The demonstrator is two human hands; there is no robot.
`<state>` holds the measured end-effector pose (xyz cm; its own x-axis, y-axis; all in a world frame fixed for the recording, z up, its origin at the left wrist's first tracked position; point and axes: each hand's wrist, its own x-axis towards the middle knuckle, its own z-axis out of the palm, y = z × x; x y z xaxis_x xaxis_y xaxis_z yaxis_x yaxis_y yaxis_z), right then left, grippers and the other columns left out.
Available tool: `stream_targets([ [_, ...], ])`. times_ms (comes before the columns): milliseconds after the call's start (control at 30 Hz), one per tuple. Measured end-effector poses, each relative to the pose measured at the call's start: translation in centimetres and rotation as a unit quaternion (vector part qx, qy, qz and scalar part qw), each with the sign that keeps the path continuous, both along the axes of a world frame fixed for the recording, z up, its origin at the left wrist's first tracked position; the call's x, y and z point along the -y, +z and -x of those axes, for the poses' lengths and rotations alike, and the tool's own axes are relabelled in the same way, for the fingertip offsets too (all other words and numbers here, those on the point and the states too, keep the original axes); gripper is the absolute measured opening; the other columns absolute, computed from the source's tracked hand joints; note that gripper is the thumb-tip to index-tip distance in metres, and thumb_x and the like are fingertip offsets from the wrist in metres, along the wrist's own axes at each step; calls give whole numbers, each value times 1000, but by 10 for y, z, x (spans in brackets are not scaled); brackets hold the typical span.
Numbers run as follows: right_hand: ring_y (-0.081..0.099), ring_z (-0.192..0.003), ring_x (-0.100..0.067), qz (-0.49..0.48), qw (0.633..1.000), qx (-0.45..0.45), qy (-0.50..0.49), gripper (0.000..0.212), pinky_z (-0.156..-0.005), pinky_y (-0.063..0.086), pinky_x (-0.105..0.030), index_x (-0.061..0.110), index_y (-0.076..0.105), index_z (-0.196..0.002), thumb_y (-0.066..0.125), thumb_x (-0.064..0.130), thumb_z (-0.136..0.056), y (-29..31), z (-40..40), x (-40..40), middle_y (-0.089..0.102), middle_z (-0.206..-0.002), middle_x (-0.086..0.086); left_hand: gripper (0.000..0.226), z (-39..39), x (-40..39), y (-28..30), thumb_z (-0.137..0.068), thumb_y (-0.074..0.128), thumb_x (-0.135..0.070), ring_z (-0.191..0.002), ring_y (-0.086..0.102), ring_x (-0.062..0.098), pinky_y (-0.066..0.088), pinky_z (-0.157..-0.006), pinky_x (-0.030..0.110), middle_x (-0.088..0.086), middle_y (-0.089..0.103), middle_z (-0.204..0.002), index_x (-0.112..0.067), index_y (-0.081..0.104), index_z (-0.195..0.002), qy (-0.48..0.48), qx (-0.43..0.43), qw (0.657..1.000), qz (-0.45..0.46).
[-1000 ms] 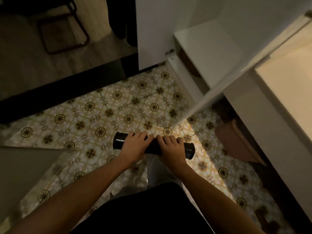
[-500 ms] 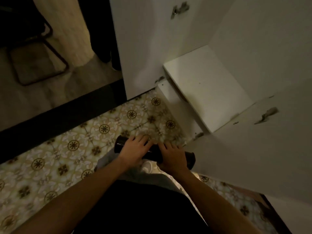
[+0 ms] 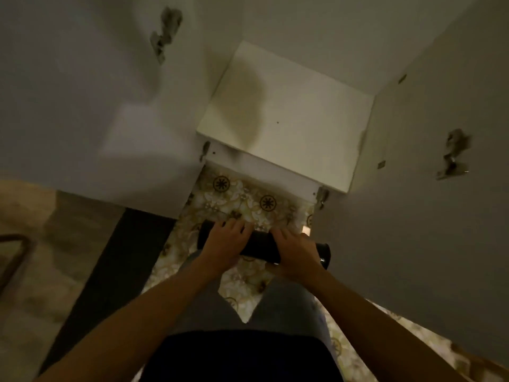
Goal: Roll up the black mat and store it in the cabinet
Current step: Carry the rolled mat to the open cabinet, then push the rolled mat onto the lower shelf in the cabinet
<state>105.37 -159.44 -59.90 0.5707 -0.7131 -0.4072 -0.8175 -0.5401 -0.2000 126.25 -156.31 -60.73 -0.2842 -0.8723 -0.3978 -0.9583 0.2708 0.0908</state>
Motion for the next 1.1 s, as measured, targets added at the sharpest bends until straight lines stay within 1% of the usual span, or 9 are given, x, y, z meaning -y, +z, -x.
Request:
stream_targets([
  [100, 66, -87, -28, -19, 999, -9, -25, 81, -59, 56, -40, 17, 56, -124, 83, 58, -59, -32, -34, 8, 63, -114, -8, 66, -42, 27, -35, -52, 88, -20, -67, 65, 29, 52, -54, 36, 9, 68, -81, -13, 53, -107, -45, -33, 998, -1],
  [300, 63, -97, -28, -6, 998, 19, -64, 81, -71, 58, -42, 21, 53, -131, 82, 57, -64, -136, -72, 38, 62, -116, -8, 74, -84, 77, -133, -40, 80, -35, -70, 64, 30, 49, -56, 35, 7, 67, -86, -11, 63, -108, -75, -31, 995, -62],
  [400, 65, -95, -28, -7, 999, 9, -52, 84, -74, 57, -43, 23, 50, -135, 82, 58, -66, -215, -77, 64, 63, -118, -7, 71, -91, 103, -208, -52, 78, -40, -75, 64, 30, 47, -57, 36, 5, 66, -92, -15, 57, -116, -65, -45, 993, -82],
  [567, 67, -85, -35, 7, 999, 51, -9, 76, -61, 59, -45, 20, 50, -138, 78, 52, -75, -361, -72, 119, 63, -118, -14, 64, -90, 155, -340, -84, 62, -47, -95, 60, 26, 36, -63, 33, 4, 58, -115, -19, 42, -138, -70, -26, 995, -62],
  [667, 67, -88, -38, 35, 997, 60, 13, 73, -64, 59, -47, 20, 49, -138, 70, 55, -78, -436, -68, 154, 65, -117, -15, 54, -88, 187, -413, -92, 56, -45, -87, 57, 14, 34, -67, 29, 2, 58, -120, -23, 42, -140, -50, -31, 996, -62],
  [767, 68, -85, -37, 66, 995, 75, 22, 68, -64, 59, -44, 15, 60, -130, 72, 49, -73, -493, -65, 187, 69, -111, -14, 53, -88, 217, -471, -71, 75, -35, -80, 64, 22, 36, -61, 29, 4, 65, -104, -19, 58, -119, -52, -90, 995, 10],
  [833, 68, -83, -35, 93, 992, 83, 31, 69, -64, 58, -40, 14, 62, -128, 75, 48, -69, -517, -64, 211, 69, -107, -11, 57, -89, 237, -500, -51, 83, -42, -76, 65, 26, 39, -56, 28, 3, 65, -94, -19, 64, -99, -85, -73, 991, 70],
  [933, 68, -80, -29, 132, 985, 102, 53, 74, -61, 53, -33, 15, 61, -131, 62, 57, -71, -534, -66, 248, 69, -107, -7, 62, -94, 272, -526, -55, 80, -52, -97, 56, 26, 37, -64, 31, 7, 58, -106, -17, 64, -103, -98, -62, 986, 116],
  [1100, 71, -78, -28, 168, 978, 106, 63, 83, -56, 50, -31, 17, 58, -137, 61, 61, -66, -547, -79, 312, 72, -106, -4, 73, -108, 323, -535, -42, 81, -44, -85, 61, 29, 46, -61, 32, 10, 62, -99, -11, 63, -104, -131, -30, 976, 170],
])
